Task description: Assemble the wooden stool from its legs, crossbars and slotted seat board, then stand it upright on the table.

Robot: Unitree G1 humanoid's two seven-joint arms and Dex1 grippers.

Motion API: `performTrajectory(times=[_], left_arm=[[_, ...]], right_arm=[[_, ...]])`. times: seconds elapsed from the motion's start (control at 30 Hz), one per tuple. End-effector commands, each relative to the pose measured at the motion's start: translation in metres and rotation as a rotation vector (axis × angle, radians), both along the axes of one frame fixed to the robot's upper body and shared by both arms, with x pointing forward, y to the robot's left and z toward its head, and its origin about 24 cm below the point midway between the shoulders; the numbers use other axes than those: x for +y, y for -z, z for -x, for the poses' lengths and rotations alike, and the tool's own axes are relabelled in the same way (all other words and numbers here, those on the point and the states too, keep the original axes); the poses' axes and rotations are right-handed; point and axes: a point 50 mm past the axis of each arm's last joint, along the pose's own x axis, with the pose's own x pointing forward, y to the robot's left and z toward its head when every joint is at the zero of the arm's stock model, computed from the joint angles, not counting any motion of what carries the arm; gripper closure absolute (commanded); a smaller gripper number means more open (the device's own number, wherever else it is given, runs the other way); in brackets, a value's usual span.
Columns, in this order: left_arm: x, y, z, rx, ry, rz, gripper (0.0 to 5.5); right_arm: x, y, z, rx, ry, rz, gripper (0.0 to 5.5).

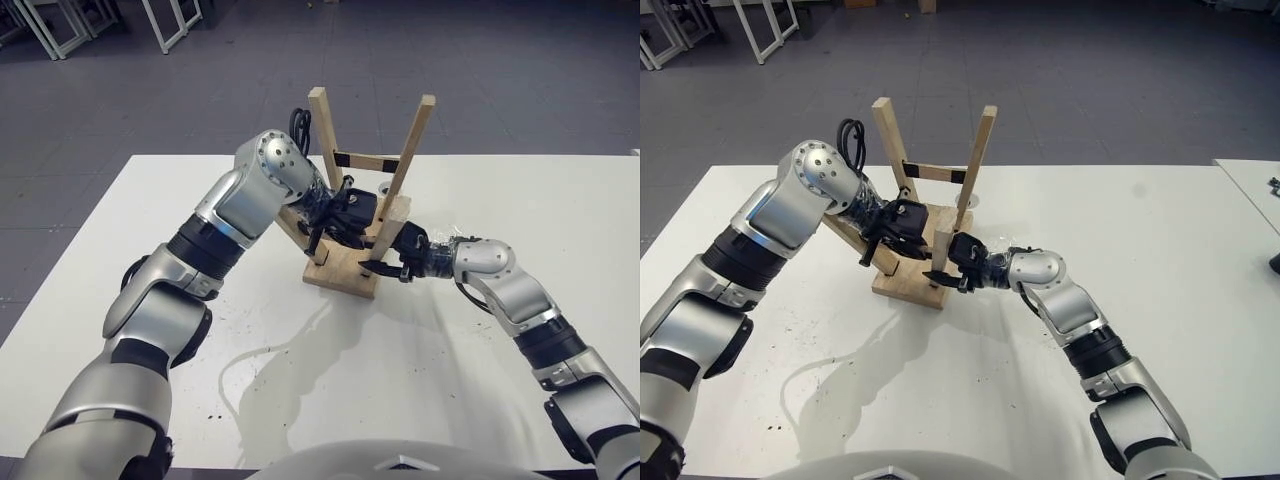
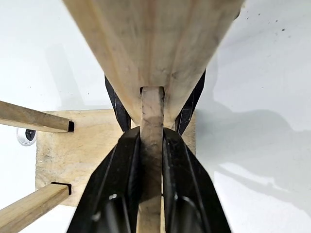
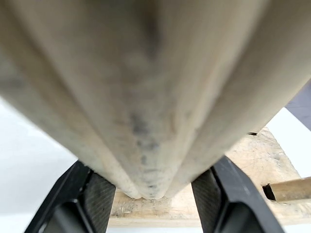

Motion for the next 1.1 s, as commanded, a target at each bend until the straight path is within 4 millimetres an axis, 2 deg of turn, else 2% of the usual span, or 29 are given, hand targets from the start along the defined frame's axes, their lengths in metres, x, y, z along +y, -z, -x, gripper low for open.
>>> performTrajectory(times=[0.03,0.13,0.17,0.23,0.3,0.37,0.4,0.43,0.47,0.5,0.53,0.6,0.67,0.73,0.83,0.9,0.97,1.03,1.07,1.1], left_arm=[[0.008,-0.052,0.005,-0.069,0.077,0.158,4.32],[0.008,-0.058,0.004,-0.078,0.096,0.183,3.88],[0.010,-0.067,0.004,-0.081,0.093,0.219,3.82],[0.017,-0.100,0.003,-0.119,0.045,0.359,3.82],[0.037,-0.141,-0.001,-0.227,-0.089,0.567,3.82],[0.076,-0.165,-0.005,-0.417,-0.340,0.754,3.82],[0.090,-0.164,-0.006,-0.469,-0.453,0.819,3.82],[0.100,-0.154,-0.005,-0.492,-0.536,0.876,3.82],[0.104,-0.138,-0.002,-0.474,-0.598,0.928,3.82],[0.105,-0.124,0.002,-0.454,-0.644,0.968,3.82],[0.106,-0.110,0.006,-0.433,-0.700,1.007,3.82],[0.108,-0.092,0.010,-0.407,-0.806,1.057,3.82],[0.119,-0.078,0.010,-0.423,-0.943,1.095,3.82],[0.132,-0.071,0.009,-0.454,-1.052,1.136,3.82],[0.163,-0.071,0.008,-0.570,-1.228,1.269,3.82],[0.171,-0.073,0.006,-0.596,-1.273,1.329,3.82],[0.168,-0.071,0.000,-0.604,-1.288,1.353,3.82],[0.158,-0.065,-0.008,-0.601,-1.304,1.363,3.82],[0.152,-0.061,-0.011,-0.592,-1.303,1.351,3.82],[0.146,-0.055,-0.013,-0.577,-1.300,1.336,3.82]], right_arm=[[-0.046,0.060,0.010,0.298,0.200,0.254,3.48],[-0.045,0.057,0.007,0.297,0.208,0.238,3.48],[-0.045,0.056,0.007,0.296,0.209,0.235,3.48],[-0.043,0.055,0.007,0.287,0.209,0.238,3.48],[-0.040,0.056,0.007,0.285,0.214,0.263,3.48],[-0.040,0.063,0.008,0.290,0.263,0.316,3.48],[-0.037,0.061,0.008,0.281,0.276,0.296,3.48],[-0.032,0.050,0.008,0.260,0.282,0.230,3.48],[-0.025,0.033,0.007,0.230,0.271,0.137,3.48],[-0.020,0.016,0.007,0.199,0.257,0.057,3.10],[-0.017,-0.004,0.009,0.166,0.233,-0.015,2.95],[-0.020,-0.030,0.016,0.132,0.213,-0.068,2.56],[-0.035,-0.060,0.027,0.104,0.220,-0.060,2.56],[-0.046,-0.088,0.037,0.104,0.211,-0.098,2.56],[-0.066,-0.156,0.041,0.056,0.124,-0.264,2.56],[-0.063,-0.202,0.040,-0.026,0.018,-0.455,2.56],[-0.051,-0.241,0.031,-0.112,-0.054,-0.693,2.56],[-0.040,-0.256,0.022,-0.110,-0.074,-0.812,2.56],[-0.033,-0.250,0.018,-0.075,-0.084,-0.810,2.56],[-0.020,-0.226,0.015,-0.008,-0.087,-0.732,2.56]])
